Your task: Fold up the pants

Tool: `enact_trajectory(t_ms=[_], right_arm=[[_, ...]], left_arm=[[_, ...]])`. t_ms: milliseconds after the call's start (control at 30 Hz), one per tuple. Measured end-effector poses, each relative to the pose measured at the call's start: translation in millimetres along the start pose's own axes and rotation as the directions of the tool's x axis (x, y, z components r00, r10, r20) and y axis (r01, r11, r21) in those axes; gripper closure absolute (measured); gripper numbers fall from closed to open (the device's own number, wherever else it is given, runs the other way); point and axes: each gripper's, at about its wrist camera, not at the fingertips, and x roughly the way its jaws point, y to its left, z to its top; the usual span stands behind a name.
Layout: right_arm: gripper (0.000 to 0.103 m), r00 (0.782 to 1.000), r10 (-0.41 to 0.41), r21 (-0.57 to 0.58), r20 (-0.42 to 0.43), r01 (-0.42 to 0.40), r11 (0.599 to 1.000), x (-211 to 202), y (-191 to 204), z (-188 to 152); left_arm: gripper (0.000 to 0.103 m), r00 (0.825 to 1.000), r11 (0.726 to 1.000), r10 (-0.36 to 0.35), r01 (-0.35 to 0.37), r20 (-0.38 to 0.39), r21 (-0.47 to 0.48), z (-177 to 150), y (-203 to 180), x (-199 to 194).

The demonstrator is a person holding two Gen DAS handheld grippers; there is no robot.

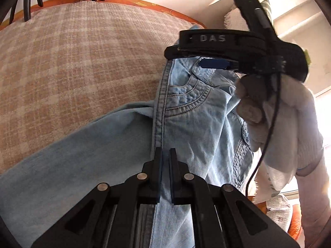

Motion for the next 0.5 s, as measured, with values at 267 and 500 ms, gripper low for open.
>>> enact_trajectory(t_ms=[267,500], right_arm=[[0.093,0.999,0.04,-0.058,0.036,-0.038,0.998,-15,11,-18],[0.097,0.989,0.114,-0.018,0.09,-0.113,0.993,-37,-7,-25]], left_arm=[[0.075,0.994,0.973,0.109,-0.11,0.016,0.204,-13,-33,14],[0.075,0.963,0.905,0.264,-0.268,0.059,0.329,-21,-64,22]])
